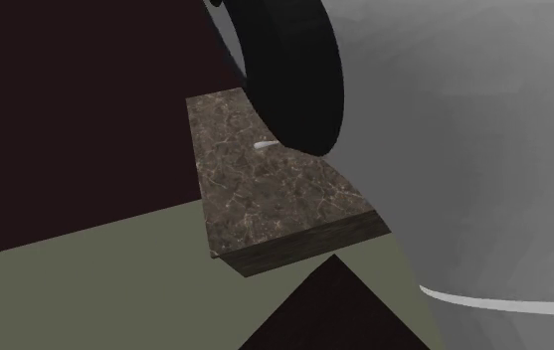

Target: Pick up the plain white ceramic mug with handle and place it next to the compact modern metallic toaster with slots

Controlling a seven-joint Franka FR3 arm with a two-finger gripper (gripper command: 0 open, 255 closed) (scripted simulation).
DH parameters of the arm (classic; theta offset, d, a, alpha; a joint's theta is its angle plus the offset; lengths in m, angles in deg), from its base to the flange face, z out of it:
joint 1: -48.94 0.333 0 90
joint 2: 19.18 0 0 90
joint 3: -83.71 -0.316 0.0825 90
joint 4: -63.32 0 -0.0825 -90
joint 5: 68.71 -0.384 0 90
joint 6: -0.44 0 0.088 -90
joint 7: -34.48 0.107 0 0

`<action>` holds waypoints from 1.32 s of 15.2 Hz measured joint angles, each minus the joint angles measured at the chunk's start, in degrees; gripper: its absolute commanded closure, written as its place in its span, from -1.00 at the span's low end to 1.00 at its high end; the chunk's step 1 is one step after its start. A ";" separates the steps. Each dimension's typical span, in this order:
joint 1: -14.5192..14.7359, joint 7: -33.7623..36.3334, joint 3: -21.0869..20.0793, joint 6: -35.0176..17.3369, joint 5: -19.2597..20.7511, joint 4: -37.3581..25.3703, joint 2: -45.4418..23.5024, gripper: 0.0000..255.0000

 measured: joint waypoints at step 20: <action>-11.44 -22.90 11.01 -3.13 2.21 13.44 10.29 1.00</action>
